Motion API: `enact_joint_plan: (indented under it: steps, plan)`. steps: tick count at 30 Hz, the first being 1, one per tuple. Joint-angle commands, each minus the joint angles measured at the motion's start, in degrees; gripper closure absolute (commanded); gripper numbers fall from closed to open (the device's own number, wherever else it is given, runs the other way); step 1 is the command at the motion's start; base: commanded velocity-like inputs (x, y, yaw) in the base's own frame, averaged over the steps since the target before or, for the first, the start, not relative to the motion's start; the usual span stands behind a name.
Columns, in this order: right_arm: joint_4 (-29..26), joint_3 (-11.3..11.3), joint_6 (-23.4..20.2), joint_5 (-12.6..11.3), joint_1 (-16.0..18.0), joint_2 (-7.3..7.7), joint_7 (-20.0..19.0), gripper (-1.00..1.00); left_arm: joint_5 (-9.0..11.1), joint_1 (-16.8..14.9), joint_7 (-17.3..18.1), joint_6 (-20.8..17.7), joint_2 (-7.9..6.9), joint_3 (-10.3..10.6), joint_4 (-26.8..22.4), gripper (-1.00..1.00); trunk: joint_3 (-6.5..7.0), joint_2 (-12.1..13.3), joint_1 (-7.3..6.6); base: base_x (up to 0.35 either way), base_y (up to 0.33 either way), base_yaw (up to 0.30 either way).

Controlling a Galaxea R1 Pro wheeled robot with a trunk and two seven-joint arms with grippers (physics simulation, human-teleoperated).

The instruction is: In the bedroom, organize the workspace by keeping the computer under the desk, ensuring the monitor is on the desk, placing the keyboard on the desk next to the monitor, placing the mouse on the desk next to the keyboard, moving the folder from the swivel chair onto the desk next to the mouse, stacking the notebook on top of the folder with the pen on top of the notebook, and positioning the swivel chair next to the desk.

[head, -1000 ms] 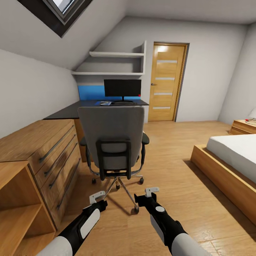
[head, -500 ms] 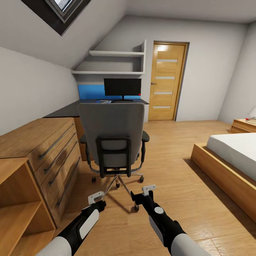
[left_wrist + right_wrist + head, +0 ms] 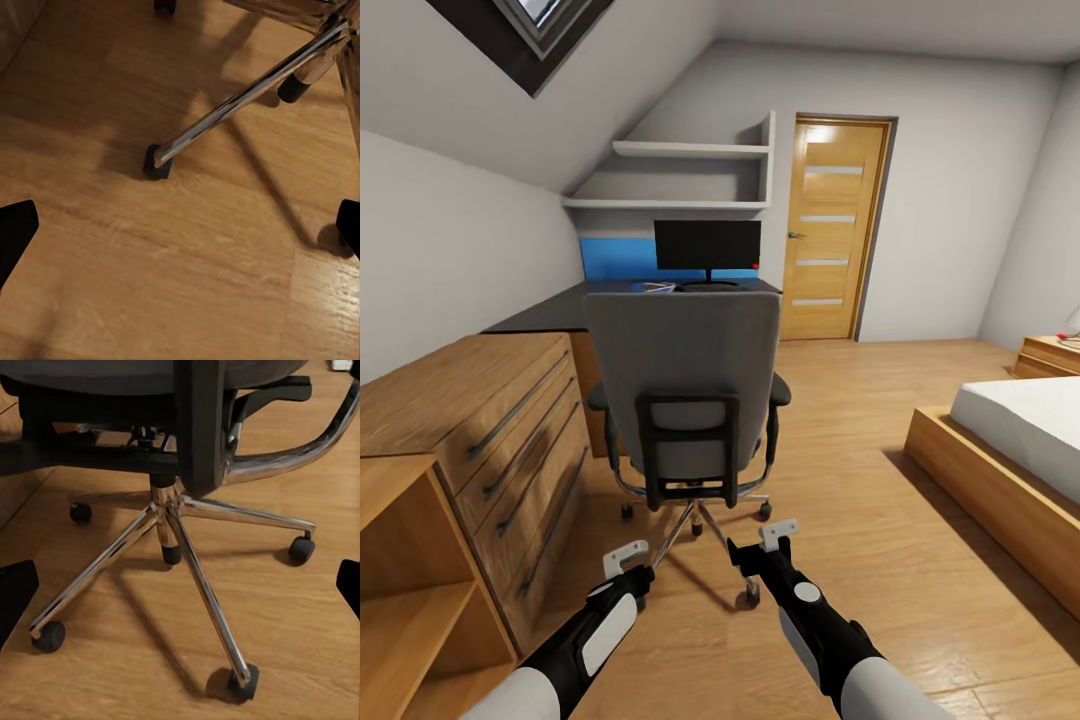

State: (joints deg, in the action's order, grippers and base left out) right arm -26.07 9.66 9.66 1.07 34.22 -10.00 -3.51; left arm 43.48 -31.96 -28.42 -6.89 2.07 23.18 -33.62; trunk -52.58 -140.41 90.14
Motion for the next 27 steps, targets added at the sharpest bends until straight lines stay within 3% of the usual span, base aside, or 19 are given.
enact_joint_plan:
  steps: [1,27]
  plan:
    - [0.07,-0.02,0.2,0.12,0.04,0.0,-0.09,-1.0,0.24,-0.04,-0.43,-0.17,-0.05,0.29,-0.09,-1.0,-0.06,-0.02,-0.01,0.031,0.021,0.0]
    - [0.48,-0.06,2.87,0.14,-0.07,0.0,-0.06,-1.0,-0.11,-0.04,-0.4,-0.18,-0.04,0.37,-0.05,-1.0,-0.06,-0.02,-0.01,0.128,0.002,0.0]
